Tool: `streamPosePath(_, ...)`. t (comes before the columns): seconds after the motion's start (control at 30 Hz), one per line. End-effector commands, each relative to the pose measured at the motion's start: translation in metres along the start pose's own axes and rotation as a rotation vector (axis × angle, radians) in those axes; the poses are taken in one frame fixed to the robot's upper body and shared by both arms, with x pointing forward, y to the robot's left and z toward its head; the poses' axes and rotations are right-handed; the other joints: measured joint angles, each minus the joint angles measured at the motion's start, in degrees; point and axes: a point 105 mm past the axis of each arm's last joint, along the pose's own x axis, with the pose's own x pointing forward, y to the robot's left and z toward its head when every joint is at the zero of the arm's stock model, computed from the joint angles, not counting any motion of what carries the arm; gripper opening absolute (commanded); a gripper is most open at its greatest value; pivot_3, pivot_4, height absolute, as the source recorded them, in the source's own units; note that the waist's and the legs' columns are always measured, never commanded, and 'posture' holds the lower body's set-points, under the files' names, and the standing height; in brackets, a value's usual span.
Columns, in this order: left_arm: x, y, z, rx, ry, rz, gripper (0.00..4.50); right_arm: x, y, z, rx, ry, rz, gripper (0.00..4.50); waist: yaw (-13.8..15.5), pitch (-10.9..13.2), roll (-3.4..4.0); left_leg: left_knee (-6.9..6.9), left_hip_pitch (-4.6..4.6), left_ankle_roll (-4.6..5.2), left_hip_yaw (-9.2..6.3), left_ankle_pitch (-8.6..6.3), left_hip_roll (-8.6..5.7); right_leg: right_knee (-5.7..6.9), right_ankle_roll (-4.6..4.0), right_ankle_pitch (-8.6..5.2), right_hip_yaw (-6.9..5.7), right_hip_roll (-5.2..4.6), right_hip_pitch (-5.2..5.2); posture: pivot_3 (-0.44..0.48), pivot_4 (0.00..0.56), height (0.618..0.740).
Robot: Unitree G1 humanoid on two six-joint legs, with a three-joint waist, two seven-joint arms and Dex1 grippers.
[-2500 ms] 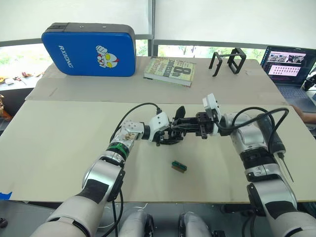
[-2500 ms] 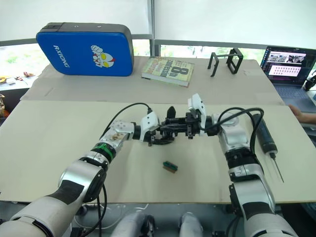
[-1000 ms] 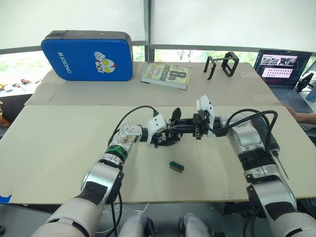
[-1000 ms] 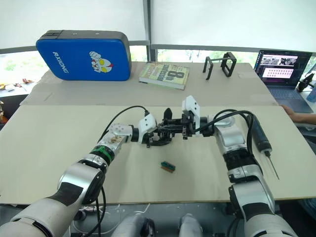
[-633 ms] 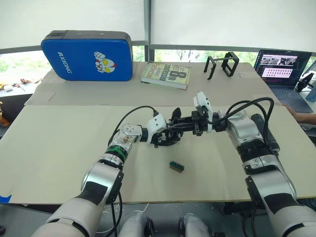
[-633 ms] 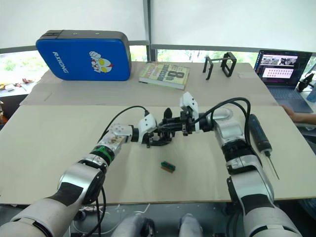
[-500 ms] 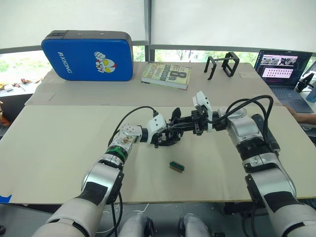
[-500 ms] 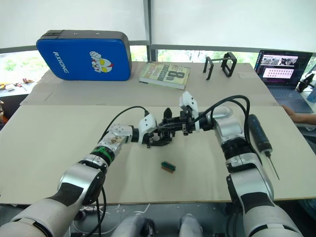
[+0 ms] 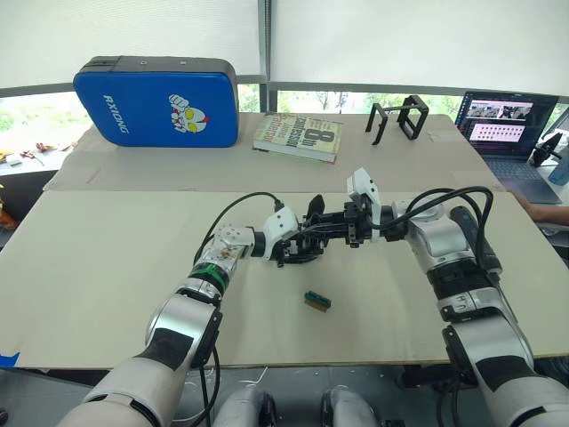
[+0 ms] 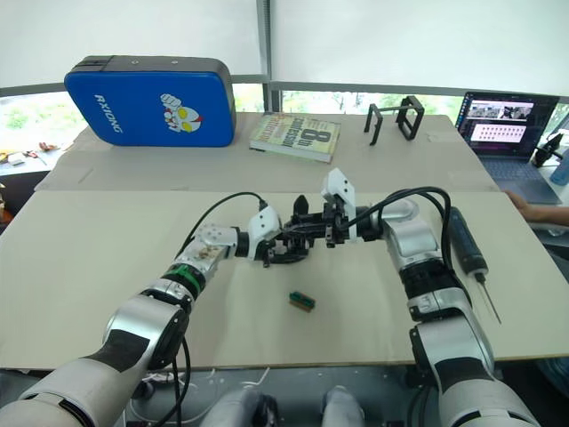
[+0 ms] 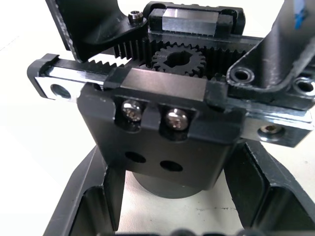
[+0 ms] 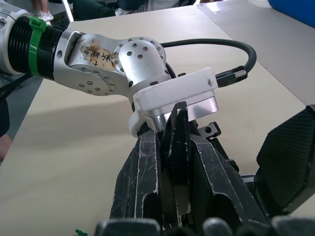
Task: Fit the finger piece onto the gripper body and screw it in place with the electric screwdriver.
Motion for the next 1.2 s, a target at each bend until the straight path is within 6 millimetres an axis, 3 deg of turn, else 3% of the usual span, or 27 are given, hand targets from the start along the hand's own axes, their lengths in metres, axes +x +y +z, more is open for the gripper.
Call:
streamPosePath(0.03, 0.002, 0.005, 0.026, 0.073, -0.066, -0.009, 2.31, -0.012, -0.008, -0.049, 0.103, 0.136, -0.127, 0.33, -0.01, 0.0, 0.0, 0.0, 0.0, 0.0, 0.0, 0.0, 0.0, 0.0, 0.0, 0.0, 0.0, 0.0, 0.0, 0.0, 0.15, 0.74)
streamPosePath(0.1, 0.002, 0.004, 0.026, 0.072, -0.066, -0.01, 2.31, -0.018, -0.012, -0.019, 0.062, 0.032, -0.126, 1.35, 0.05, 0.0, 0.0, 0.0, -0.01, 0.0, 0.01, 0.0, 0.0, 0.0, 0.0, 0.0, 0.0, 0.0, -0.02, 0.0, 0.15, 0.74)
streamPosePath(0.17, 0.003, 0.004, 0.026, 0.071, -0.066, -0.015, 2.31, -0.029, -0.011, 0.01, -0.002, -0.043, -0.124, 1.91, 0.39, 0.07, -0.02, 0.0, -0.19, 0.0, 0.02, 0.0, -0.02, 0.0, 0.0, 0.0, -0.03, -0.03, -0.12, 0.0, 0.15, 0.74)
streamPosePath(0.23, 0.003, 0.003, 0.025, 0.069, -0.065, -0.02, 2.31, -0.045, -0.008, 0.027, -0.055, -0.053, -0.126, 2.68, 0.32, 0.23, 0.22, 0.01, -0.7, 0.03, 0.05, 0.02, -0.17, 0.04, -0.01, 0.0, -0.01, 0.02, -0.41, 0.0, 0.15, 0.74)
streamPosePath(0.4, 0.007, -0.001, 0.025, 0.061, -0.07, -0.033, 2.31, -0.07, 0.01, 0.045, -0.067, -0.06, -0.096, 2.72, 0.38, 0.43, 0.29, 0.03, -0.93, 0.56, 0.01, 0.31, -0.29, -0.14, 0.02, 0.02, -0.2, 0.08, -0.33, 0.0, 0.15, 0.74)
streamPosePath(0.7, 0.013, -0.007, 0.024, 0.053, -0.076, -0.054, 2.31, -0.082, 0.023, 0.036, 0.0, -0.04, -0.16, 2.72, 1.04, 0.49, 0.28, 0.04, -0.93, 0.48, -0.02, 0.22, -0.23, -0.56, 0.05, 0.09, -0.29, 0.06, -0.24, 0.0, 0.15, 0.74)
streamPosePath(0.87, 0.012, -0.006, 0.023, 0.058, -0.07, -0.052, 2.31, -0.077, 0.023, 0.027, 0.047, -0.023, -0.185, 2.72, 1.22, 0.5, 0.27, 0.04, -0.93, 0.48, -0.04, 0.22, -0.23, -0.59, 0.06, 0.1, -0.31, 0.07, -0.23, 0.0, 0.15, 0.74)
streamPosePath(1.2, 0.009, -0.004, 0.023, 0.068, -0.066, -0.044, 2.31, -0.064, 0.004, 0.018, 0.306, -0.085, -0.234, 2.72, 1.17, 0.5, 0.27, 0.05, -0.93, 0.57, -0.03, 0.27, -0.22, -0.57, 0.04, 0.11, -0.31, 0.1, -0.23, 0.0, 0.15, 0.74)
